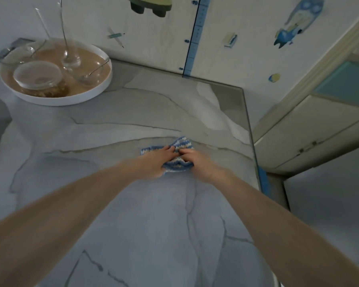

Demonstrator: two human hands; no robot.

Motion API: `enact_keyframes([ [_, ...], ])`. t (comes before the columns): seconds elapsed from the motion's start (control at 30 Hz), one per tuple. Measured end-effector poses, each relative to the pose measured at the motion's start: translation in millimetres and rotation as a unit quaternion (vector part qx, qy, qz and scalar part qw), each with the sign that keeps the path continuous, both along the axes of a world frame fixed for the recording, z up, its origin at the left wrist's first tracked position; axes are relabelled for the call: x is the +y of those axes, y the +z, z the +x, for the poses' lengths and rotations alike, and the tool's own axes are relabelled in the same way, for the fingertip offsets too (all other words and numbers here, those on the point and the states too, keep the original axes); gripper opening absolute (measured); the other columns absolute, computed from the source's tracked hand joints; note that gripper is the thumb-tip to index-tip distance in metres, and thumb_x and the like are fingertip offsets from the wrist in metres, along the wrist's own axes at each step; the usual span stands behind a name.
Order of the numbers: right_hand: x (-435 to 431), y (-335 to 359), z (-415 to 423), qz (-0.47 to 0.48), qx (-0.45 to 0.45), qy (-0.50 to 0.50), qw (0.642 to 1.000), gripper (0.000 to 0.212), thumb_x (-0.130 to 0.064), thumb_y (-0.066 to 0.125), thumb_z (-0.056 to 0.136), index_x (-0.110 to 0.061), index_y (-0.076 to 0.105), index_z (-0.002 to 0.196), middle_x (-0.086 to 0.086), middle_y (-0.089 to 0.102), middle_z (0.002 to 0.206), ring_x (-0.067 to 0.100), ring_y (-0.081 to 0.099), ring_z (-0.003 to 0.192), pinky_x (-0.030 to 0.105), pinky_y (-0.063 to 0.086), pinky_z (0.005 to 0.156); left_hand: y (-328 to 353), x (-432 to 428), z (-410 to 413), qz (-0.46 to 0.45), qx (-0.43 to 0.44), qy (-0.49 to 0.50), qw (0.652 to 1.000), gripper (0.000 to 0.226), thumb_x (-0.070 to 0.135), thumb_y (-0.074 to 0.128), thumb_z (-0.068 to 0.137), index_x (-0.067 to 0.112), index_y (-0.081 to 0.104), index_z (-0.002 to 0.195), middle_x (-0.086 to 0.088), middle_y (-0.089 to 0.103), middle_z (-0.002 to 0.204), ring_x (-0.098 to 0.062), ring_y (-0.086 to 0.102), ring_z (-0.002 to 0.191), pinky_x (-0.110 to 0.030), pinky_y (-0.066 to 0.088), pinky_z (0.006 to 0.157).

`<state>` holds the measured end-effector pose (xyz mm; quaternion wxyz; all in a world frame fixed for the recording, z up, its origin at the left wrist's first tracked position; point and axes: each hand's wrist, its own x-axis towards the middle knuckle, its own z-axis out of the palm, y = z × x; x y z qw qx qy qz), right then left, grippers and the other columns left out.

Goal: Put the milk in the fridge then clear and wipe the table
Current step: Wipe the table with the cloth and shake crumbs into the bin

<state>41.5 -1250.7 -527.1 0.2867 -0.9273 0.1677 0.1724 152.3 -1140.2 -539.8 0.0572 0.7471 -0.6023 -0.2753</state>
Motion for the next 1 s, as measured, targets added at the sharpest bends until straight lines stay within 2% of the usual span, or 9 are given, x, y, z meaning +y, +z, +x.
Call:
enact_keyframes([
  [0.2, 23, 2, -82, 0.018, -0.028, -0.009, 0.999, 0.045, -0.017, 0.039, 0.079, 0.005, 0.06, 0.112, 0.023, 0.049, 0.133, 0.031, 0.044, 0.128, 0.026, 0.027, 0.102, 0, 24, -75, 0.027, 0.042, -0.004, 0.999, 0.065, 0.01, 0.044, 0.094, 0.017, 0.008, 0.147, -0.004, -0.001, 0.157, -0.018, 0.001, 0.145, -0.031, 0.014, 0.116],
  [0.37, 41, 5, -150, 0.03, -0.04, 0.016, 0.999, 0.039, -0.006, 0.048, 0.077, 0.006, 0.061, 0.112, 0.025, 0.05, 0.131, 0.034, 0.045, 0.127, 0.031, 0.032, 0.105, -4, 45, -134, 0.026, 0.055, -0.026, 0.998, 0.066, 0.008, 0.043, 0.093, 0.023, 0.01, 0.147, -0.003, -0.003, 0.157, -0.017, -0.001, 0.145, -0.027, 0.007, 0.115],
  [0.47, 53, 9, -179, 0.031, -0.02, 0.03, 0.999, 0.044, -0.005, 0.039, 0.076, 0.003, 0.061, 0.113, 0.019, 0.05, 0.133, 0.029, 0.045, 0.127, 0.029, 0.032, 0.104, -3, 60, -158, 0.045, 0.082, -0.05, 0.994, 0.067, 0.005, 0.043, 0.091, 0.026, 0.012, 0.147, 0.001, -0.003, 0.157, -0.015, -0.004, 0.145, -0.03, 0.007, 0.118],
  [0.57, 62, 10, -195, 0.039, -0.01, 0.032, 0.999, 0.042, 0.0, 0.038, 0.078, -0.003, 0.063, 0.112, 0.013, 0.056, 0.127, 0.025, 0.05, 0.119, 0.027, 0.035, 0.097, 9, 69, -170, 0.065, 0.123, -0.083, 0.987, 0.052, 0.014, 0.042, 0.094, 0.023, 0.029, 0.143, 0.001, 0.021, 0.155, -0.014, 0.016, 0.143, -0.029, 0.02, 0.116],
  [0.67, 59, 19, -199, 0.07, 0.012, -0.031, 0.997, 0.035, 0.002, 0.039, 0.084, -0.014, 0.065, 0.101, 0.005, 0.064, 0.1, 0.013, 0.057, 0.084, 0.025, 0.042, 0.07, 37, 58, -165, 0.094, 0.144, -0.055, 0.984, 0.029, 0.008, 0.043, 0.088, 0.008, 0.057, 0.114, -0.014, 0.06, 0.12, -0.022, 0.055, 0.112, -0.022, 0.038, 0.082],
  [0.73, 47, 31, -192, 0.11, -0.022, -0.114, 0.987, 0.033, 0.002, 0.043, 0.082, -0.025, 0.059, 0.071, -0.004, 0.056, 0.069, 0.005, 0.046, 0.061, 0.022, 0.035, 0.055, 52, 40, -150, 0.039, 0.127, -0.028, 0.991, 0.032, 0.007, 0.042, 0.076, 0.003, 0.06, 0.101, -0.017, 0.065, 0.106, -0.024, 0.06, 0.101, -0.025, 0.039, 0.076],
  [0.8, 26, 44, -177, 0.096, -0.098, -0.187, 0.973, 0.042, 0.005, 0.047, 0.079, -0.031, 0.046, 0.057, -0.01, 0.046, 0.057, 0.001, 0.041, 0.056, 0.017, 0.03, 0.051, 64, 18, -133, -0.055, 0.12, -0.004, 0.991, 0.05, 0.013, 0.034, 0.061, 0.005, 0.062, 0.102, -0.014, 0.066, 0.104, -0.022, 0.06, 0.099, -0.024, 0.039, 0.075],
  [0.9, -10, 54, -148, 0.067, -0.187, -0.238, 0.951, 0.043, 0.012, 0.046, 0.076, -0.028, 0.046, 0.059, -0.009, 0.044, 0.054, 0.002, 0.039, 0.054, 0.015, 0.027, 0.048, 75, -23, -108, -0.16, 0.077, 0.003, 0.984, 0.056, 0.013, 0.032, 0.059, 0.006, 0.063, 0.106, -0.014, 0.066, 0.106, -0.022, 0.06, 0.1, -0.022, 0.031, 0.07],
  [1.0, -41, 62, -118, 0.034, -0.235, -0.249, 0.939, 0.032, 0.014, 0.041, 0.075, -0.011, 0.061, 0.076, -0.001, 0.051, 0.062, 0.012, 0.045, 0.062, 0.018, 0.031, 0.051, 83, -54, -85, -0.197, 0.015, 0.003, 0.98, 0.045, 0.022, 0.04, 0.07, 0.008, 0.06, 0.108, -0.015, 0.063, 0.106, -0.025, 0.057, 0.101, -0.027, 0.035, 0.078],
])
